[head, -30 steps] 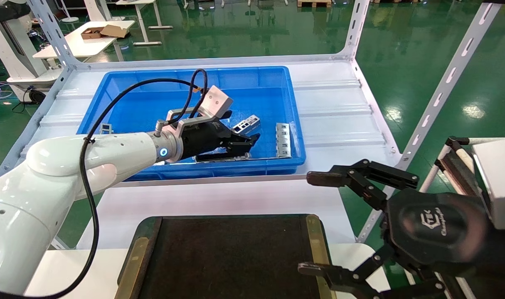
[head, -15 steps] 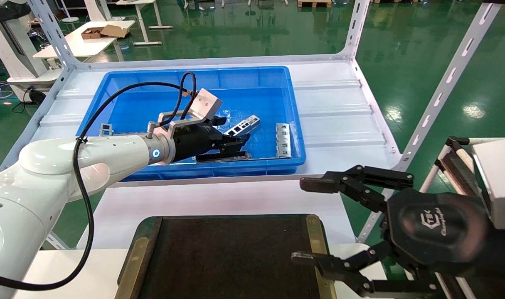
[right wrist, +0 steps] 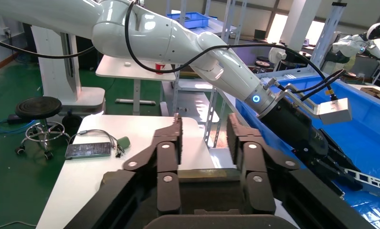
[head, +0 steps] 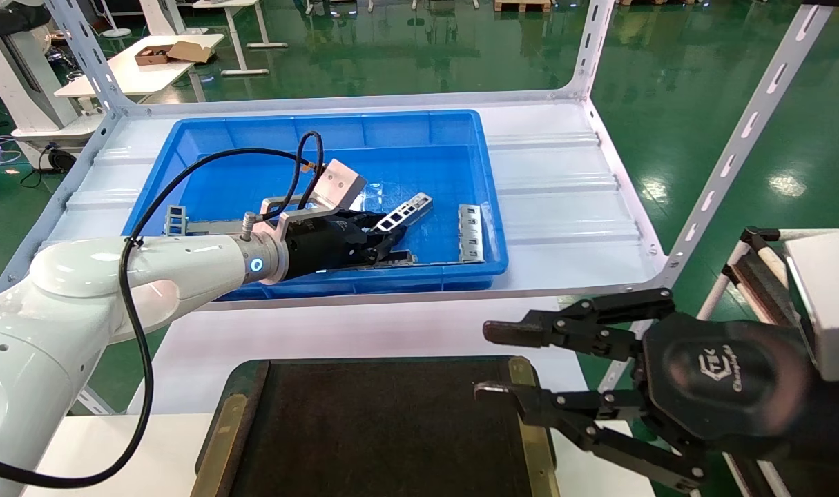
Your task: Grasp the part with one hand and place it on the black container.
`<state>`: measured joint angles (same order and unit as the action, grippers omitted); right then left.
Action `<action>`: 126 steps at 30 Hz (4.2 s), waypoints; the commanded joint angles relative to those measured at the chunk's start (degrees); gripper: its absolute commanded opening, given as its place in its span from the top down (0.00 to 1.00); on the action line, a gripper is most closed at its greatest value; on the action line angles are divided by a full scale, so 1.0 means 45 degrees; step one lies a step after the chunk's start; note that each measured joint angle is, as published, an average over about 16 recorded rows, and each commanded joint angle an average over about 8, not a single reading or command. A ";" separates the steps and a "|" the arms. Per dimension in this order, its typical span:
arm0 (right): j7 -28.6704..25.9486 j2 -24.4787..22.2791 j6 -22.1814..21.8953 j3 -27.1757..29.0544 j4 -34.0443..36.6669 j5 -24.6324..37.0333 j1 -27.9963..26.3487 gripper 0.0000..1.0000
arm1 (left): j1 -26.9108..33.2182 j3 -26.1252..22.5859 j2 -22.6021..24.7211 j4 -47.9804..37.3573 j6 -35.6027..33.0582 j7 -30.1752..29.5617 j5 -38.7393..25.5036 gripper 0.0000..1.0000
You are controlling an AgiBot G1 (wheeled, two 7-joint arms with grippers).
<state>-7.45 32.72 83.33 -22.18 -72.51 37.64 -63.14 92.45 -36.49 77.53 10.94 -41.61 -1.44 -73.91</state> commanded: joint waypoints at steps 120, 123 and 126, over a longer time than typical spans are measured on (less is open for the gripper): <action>0.0005 -0.0004 -0.0004 -0.0011 0.0000 -0.0007 -0.0003 0.00 | -0.8985 -0.4746 -0.0431 0.7627 0.9026 -1.4279 -0.1755 0.00; 0.0005 -0.0004 -0.0004 -0.0011 0.0000 -0.0007 -0.0003 0.00 | -0.8954 -0.4964 -0.0745 0.8097 0.9044 -1.4120 -0.1962 0.00; 0.0005 -0.0004 -0.0004 -0.0011 0.0000 -0.0007 -0.0003 0.00 | -0.8992 -0.5139 -0.1305 0.9006 0.8988 -1.3925 -0.2194 0.00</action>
<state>-7.42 32.70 83.31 -22.23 -72.51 37.60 -63.15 51.76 -59.35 70.91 52.48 -1.21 -64.10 -83.76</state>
